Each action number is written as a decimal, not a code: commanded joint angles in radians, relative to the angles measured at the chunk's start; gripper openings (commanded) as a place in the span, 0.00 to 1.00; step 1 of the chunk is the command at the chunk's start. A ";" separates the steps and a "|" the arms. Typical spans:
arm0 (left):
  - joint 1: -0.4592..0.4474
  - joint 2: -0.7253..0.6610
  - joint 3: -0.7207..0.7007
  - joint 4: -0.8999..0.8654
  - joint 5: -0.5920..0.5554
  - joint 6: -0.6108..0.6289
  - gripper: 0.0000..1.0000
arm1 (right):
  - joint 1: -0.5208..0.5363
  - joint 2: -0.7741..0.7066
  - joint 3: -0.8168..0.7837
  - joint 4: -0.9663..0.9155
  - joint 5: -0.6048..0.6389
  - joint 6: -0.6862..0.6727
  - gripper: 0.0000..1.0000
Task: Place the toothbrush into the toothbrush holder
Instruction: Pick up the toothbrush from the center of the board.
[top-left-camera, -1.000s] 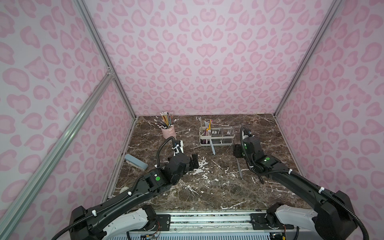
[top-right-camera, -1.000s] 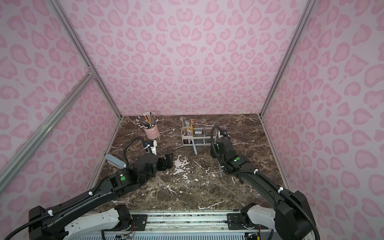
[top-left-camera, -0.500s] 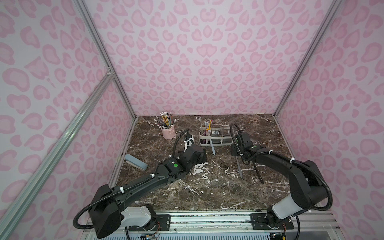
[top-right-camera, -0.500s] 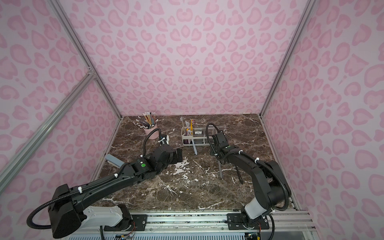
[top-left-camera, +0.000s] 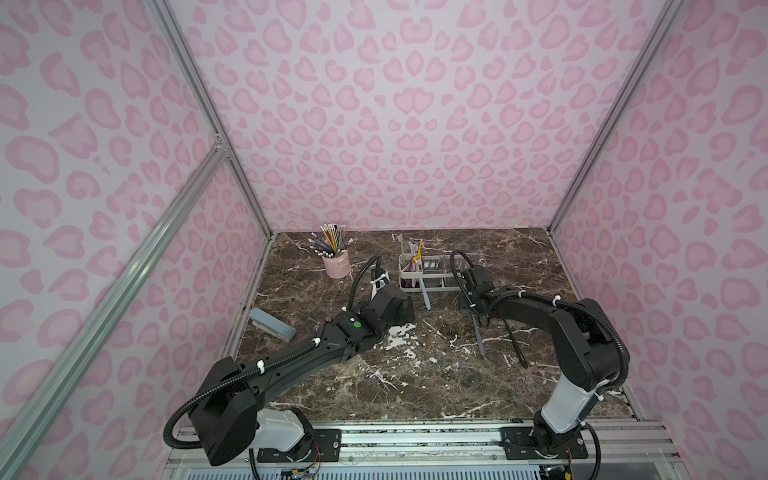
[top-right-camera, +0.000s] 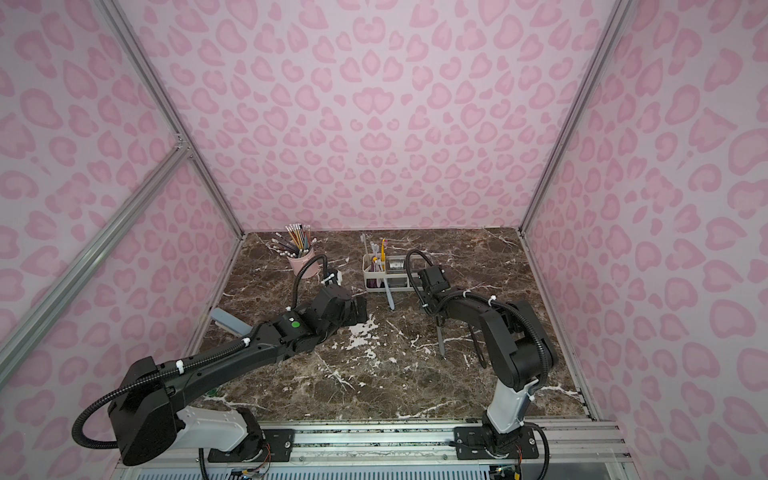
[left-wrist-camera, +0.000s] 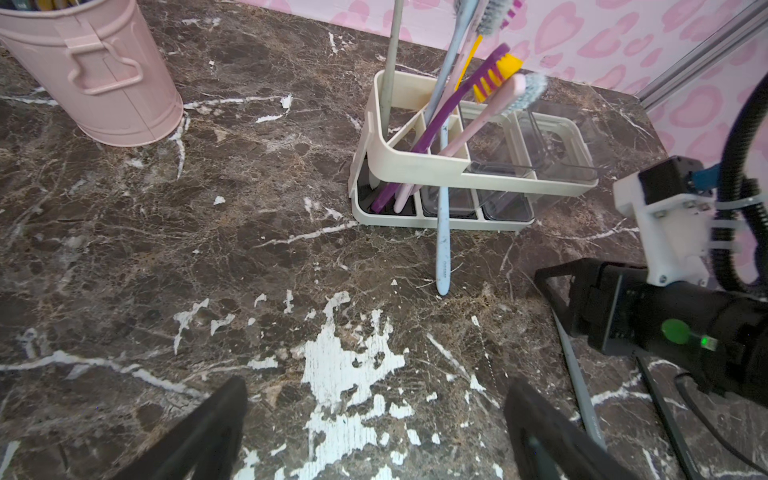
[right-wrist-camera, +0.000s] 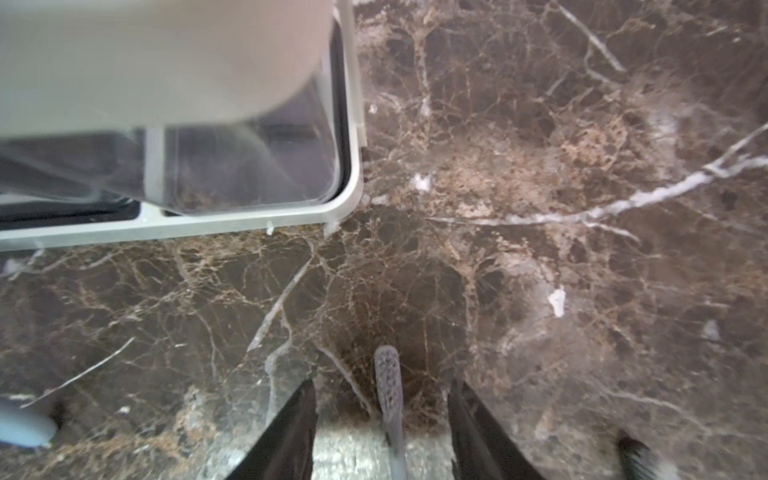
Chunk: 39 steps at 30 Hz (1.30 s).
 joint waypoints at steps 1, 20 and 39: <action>0.001 -0.011 -0.010 0.048 -0.003 0.001 0.99 | -0.002 0.019 0.011 0.027 0.001 -0.006 0.50; 0.005 -0.007 -0.017 0.051 0.012 0.000 0.98 | -0.011 0.022 0.011 0.027 -0.011 0.005 0.11; 0.006 0.028 -0.013 0.115 0.147 0.008 0.96 | 0.087 -0.193 0.012 -0.022 -0.020 0.012 0.00</action>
